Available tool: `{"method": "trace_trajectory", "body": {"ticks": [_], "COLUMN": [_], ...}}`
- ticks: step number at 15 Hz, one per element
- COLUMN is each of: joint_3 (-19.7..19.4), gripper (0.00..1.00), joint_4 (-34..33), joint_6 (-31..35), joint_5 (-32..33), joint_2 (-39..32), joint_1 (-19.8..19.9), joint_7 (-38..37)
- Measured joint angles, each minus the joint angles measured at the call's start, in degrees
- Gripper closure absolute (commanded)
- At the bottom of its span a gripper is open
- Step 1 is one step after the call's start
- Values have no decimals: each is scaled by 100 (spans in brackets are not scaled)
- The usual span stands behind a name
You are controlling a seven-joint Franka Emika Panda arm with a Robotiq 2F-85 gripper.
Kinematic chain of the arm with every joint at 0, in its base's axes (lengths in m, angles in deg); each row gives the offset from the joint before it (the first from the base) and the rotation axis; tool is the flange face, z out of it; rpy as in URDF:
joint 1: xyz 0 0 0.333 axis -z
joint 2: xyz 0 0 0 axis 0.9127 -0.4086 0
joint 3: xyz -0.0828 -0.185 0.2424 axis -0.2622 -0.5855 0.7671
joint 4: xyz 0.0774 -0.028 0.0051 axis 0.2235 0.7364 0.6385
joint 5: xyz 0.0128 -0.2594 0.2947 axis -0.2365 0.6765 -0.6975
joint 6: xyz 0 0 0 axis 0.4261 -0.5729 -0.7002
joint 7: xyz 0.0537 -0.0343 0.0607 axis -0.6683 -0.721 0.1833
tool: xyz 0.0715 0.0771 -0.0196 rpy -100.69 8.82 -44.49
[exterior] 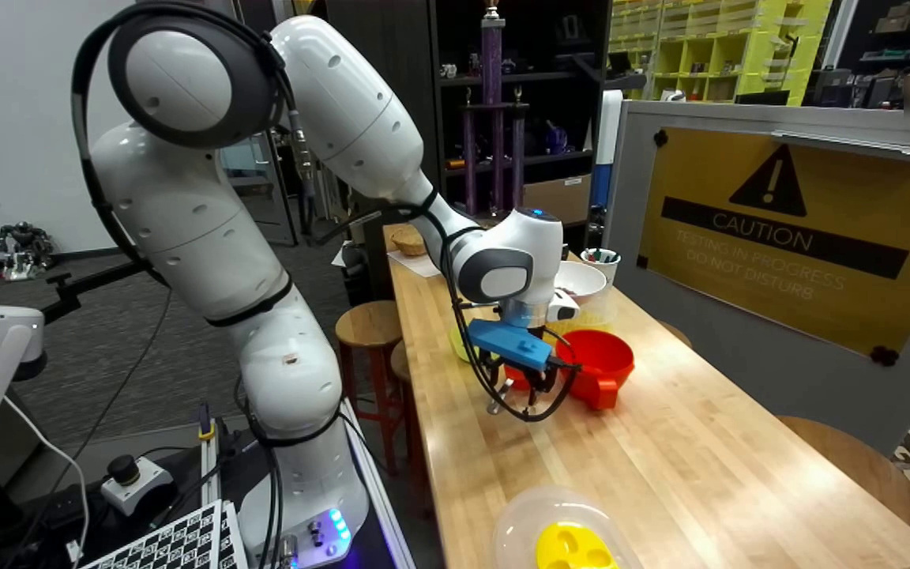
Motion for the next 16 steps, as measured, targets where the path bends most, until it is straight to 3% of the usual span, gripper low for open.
{"method": "trace_trajectory", "body": {"ticks": [7, 16], "joint_3": [0, -5], "gripper": [99, 96], "joint_4": [-2, -3], "joint_6": [30, 49], "joint_5": [0, 0], "joint_2": [-19, -19], "joint_1": [-7, -6], "joint_7": [11, 39]}}
